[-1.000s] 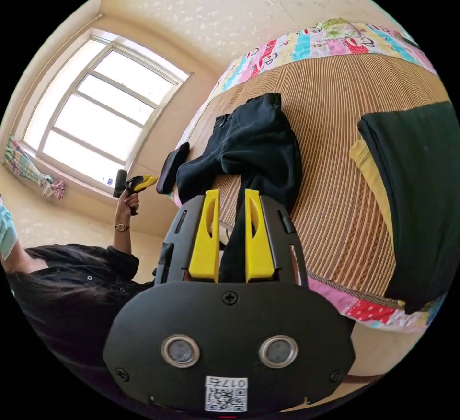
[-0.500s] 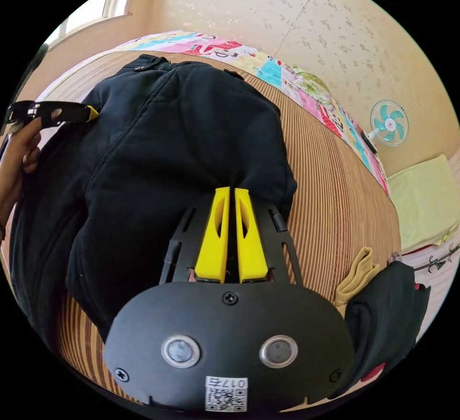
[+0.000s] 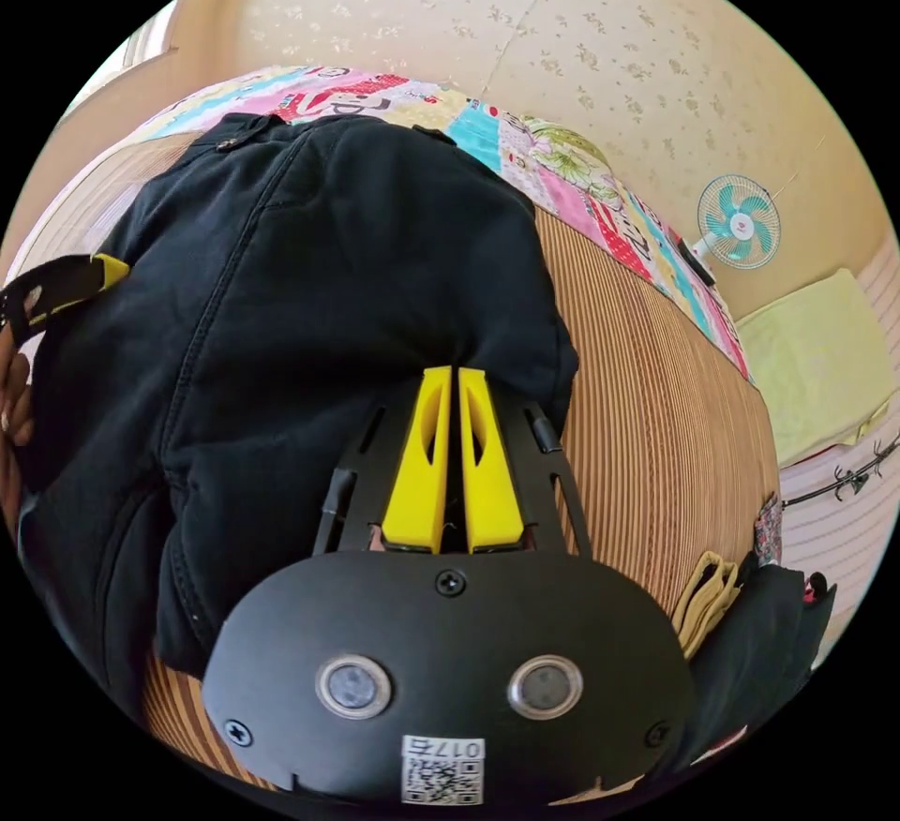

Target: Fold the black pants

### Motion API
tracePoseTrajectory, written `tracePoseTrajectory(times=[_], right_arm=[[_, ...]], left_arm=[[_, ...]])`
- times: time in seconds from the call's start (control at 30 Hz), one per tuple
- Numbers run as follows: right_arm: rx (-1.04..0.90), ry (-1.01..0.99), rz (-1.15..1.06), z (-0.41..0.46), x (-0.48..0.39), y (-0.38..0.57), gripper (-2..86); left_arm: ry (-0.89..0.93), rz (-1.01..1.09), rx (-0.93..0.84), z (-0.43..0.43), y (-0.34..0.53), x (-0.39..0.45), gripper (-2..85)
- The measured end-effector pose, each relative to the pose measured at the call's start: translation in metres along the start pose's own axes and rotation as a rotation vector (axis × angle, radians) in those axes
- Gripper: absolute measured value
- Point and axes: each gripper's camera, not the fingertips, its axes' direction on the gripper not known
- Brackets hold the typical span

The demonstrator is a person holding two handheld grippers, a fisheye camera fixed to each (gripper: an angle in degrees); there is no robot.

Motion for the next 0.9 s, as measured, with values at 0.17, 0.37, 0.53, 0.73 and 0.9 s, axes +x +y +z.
tracePoseTrajectory(times=[0.17,0.37,0.53,0.73,0.9], right_arm=[[-0.135,-0.327,0.051,-0.049,0.067,0.041,1.4],[0.189,-0.32,0.154,-0.198,0.121,0.28,2.1],[-0.093,-0.336,0.261,-0.201,0.145,0.419,8.3],[-0.045,-0.768,0.373,-0.207,0.193,0.493,12.3],[-0.272,-0.818,0.195,-0.161,0.17,0.486,12.9]], left_arm=[[0.222,0.057,0.124,-0.111,0.144,-0.01,5.6],[0.095,0.074,-0.005,-0.22,0.319,-0.03,11.7],[0.15,-0.128,-0.298,-0.192,0.402,-0.045,7.8],[0.391,-0.051,-0.314,-0.188,0.445,-0.009,6.1],[0.156,-0.116,-0.158,-0.222,0.463,-0.002,7.6]])
